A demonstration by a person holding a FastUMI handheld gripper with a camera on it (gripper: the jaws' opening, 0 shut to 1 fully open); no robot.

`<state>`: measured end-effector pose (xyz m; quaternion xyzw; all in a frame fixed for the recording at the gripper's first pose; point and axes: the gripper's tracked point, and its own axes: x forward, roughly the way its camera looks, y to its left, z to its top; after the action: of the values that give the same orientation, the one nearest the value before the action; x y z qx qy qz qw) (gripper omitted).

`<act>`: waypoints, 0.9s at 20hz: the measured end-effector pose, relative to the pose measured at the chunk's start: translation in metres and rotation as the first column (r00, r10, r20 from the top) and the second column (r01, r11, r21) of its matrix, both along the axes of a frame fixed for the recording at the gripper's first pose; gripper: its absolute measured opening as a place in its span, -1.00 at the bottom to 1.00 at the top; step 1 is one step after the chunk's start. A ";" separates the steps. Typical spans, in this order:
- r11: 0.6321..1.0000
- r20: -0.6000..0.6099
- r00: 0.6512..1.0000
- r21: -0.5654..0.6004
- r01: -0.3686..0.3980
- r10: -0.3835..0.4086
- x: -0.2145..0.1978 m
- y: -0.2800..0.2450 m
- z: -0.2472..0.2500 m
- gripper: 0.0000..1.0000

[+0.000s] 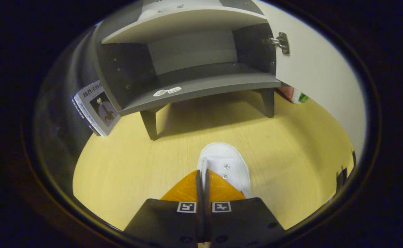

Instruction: Open the shoe cabinet door, grab the shoes and put them into the shoe cabinet, then close the shoe cabinet door.

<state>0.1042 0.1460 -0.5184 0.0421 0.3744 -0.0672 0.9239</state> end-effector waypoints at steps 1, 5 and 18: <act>1.000 0.034 0.999 0.009 0.007 -0.007 0.005 0.001 0.011 -0.95; 1.000 0.025 1.000 -0.020 -0.001 0.001 0.012 -0.002 0.011 -0.95; 0.992 -0.045 0.999 0.126 0.030 -0.024 -0.021 -0.003 -0.016 -0.65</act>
<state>0.0835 0.1425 -0.5340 0.1045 0.3971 -0.0566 0.9101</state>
